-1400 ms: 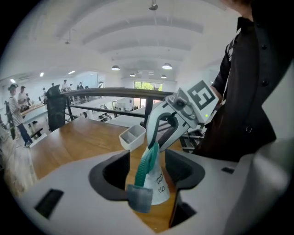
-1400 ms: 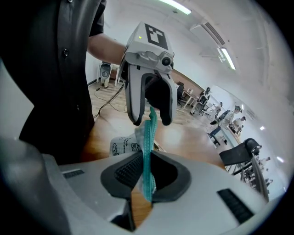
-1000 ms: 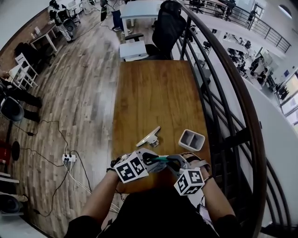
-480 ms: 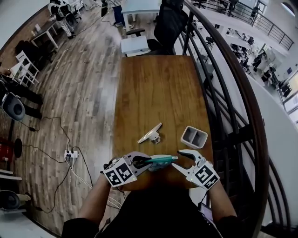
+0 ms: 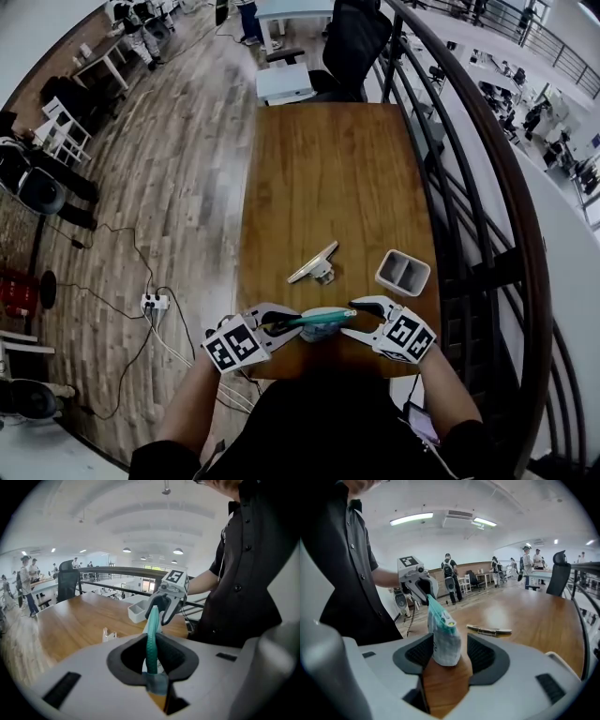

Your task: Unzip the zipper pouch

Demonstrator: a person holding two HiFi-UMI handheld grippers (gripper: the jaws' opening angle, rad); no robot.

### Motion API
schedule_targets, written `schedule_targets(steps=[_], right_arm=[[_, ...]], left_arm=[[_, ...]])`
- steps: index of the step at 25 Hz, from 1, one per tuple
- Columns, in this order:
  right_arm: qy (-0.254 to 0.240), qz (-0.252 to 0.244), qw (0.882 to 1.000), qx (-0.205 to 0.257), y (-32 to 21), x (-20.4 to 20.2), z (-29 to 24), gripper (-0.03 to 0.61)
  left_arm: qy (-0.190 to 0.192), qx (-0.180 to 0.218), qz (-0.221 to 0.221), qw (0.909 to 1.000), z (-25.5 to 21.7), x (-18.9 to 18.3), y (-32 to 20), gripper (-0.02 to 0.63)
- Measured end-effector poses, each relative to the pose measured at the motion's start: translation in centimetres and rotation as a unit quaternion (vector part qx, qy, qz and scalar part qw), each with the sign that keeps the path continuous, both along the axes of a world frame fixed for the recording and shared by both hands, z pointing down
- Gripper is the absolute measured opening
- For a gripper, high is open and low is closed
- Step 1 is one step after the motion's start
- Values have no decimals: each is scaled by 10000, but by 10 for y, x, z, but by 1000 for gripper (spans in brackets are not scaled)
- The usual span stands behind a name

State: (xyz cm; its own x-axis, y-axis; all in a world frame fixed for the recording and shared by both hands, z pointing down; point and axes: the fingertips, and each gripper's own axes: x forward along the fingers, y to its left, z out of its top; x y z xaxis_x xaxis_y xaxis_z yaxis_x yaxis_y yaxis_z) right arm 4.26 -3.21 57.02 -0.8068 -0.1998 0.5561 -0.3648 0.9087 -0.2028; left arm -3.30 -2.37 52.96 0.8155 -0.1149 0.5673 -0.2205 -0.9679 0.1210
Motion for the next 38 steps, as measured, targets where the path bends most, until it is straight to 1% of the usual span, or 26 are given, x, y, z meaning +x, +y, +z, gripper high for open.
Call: schedule_targets(steps=[3,6,10,14,17,18,21,25,27,28,30,32,34,38], right_arm=[[-33,-200,9998,-89,1,-12,8,224],[-149,-237,9994,-213,2,-19,14,214],[-317,-291,9988,-244,-1,-27,7,115],[-468,-450,9976,-256,4,-29,-4,103],[-598,-417,9972,-147,1,-29,-18,80],[-617,-389,9973,-86,0,-28,-22,60],[-633,-310,9975,99,-2,-26,-30,60],[-481,-201,9979,376,-1,-22,-38,60],[-316,-227,9975,585,0,-19,-42,60],[-242,-235,9971,679,0,-17,-43,60],[-119,-221,9964,809,-1,-15,-45,60],[-15,-195,9961,862,-3,-13,-45,59],[74,-164,9960,881,-6,-11,-45,60],[217,-166,9951,951,-7,-11,-46,60]], left_arm=[[-31,-25,-121,9999,1,-5,3,57],[-71,-48,-237,9997,2,-11,6,57],[-165,-61,-460,9988,7,-23,3,57],[-291,-54,-611,9977,13,-31,-2,57],[-362,-62,-707,9968,15,-33,-8,60],[-337,-106,-741,9966,14,-33,-9,66],[-193,-242,-844,9960,13,-31,-12,91],[35,-181,-1014,9947,2,-33,-15,133],[263,-227,-1102,9933,-12,-28,-17,133],[427,-313,-1170,9917,-21,-24,-19,132],[799,-597,-1299,9865,-37,-11,-21,118],[1036,-804,-1329,9824,-49,6,-21,95],[1021,-788,-1275,9834,-55,22,-22,95],[621,-246,-988,9929,-61,40,-29,97]])
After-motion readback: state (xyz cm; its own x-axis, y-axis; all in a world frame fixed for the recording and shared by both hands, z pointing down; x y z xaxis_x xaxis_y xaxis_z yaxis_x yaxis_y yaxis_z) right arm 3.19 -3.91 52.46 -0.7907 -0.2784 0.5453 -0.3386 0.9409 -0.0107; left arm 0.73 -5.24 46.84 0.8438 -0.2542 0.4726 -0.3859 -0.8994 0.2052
